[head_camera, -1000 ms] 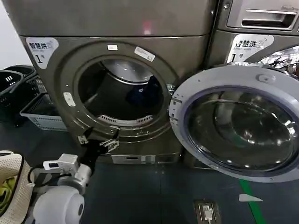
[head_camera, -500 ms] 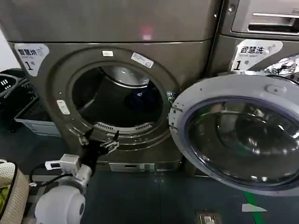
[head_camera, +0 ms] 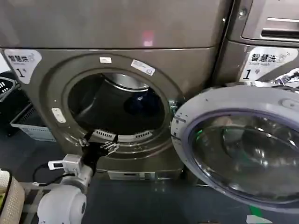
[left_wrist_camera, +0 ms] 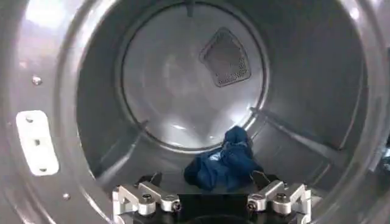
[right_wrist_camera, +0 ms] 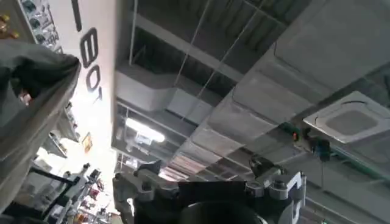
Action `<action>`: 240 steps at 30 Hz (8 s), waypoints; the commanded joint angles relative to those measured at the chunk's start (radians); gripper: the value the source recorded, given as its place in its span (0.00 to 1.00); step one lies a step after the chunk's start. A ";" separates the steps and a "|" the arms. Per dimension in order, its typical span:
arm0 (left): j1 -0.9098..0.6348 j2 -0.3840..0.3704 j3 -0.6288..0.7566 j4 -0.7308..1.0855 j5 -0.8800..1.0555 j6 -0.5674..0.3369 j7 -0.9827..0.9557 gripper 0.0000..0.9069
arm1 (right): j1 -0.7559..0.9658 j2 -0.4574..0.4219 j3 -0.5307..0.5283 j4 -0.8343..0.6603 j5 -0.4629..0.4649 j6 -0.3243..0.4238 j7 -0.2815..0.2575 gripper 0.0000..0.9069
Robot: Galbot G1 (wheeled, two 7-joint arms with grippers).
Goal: Grasp the clothes from the dryer.
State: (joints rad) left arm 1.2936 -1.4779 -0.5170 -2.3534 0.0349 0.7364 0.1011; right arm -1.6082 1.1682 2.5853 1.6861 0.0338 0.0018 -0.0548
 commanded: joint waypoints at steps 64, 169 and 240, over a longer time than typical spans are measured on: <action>-0.133 -0.020 0.074 0.177 0.057 0.027 -0.004 1.00 | -0.011 0.010 0.042 -0.039 -0.003 0.035 -0.001 1.00; -1.139 -0.079 0.012 1.644 0.976 -0.738 1.170 1.00 | -0.013 -0.011 0.028 -0.036 0.017 0.038 -0.017 1.00; -0.826 -0.138 -0.001 1.117 -0.023 -0.474 -0.204 0.00 | -0.011 0.004 0.033 -0.033 0.069 0.047 -0.047 1.00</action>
State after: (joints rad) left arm 0.3898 -1.6059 -0.5045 -1.1230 0.1713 0.2693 0.2111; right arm -1.6194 1.1719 2.6169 1.6488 0.0880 0.0459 -0.0980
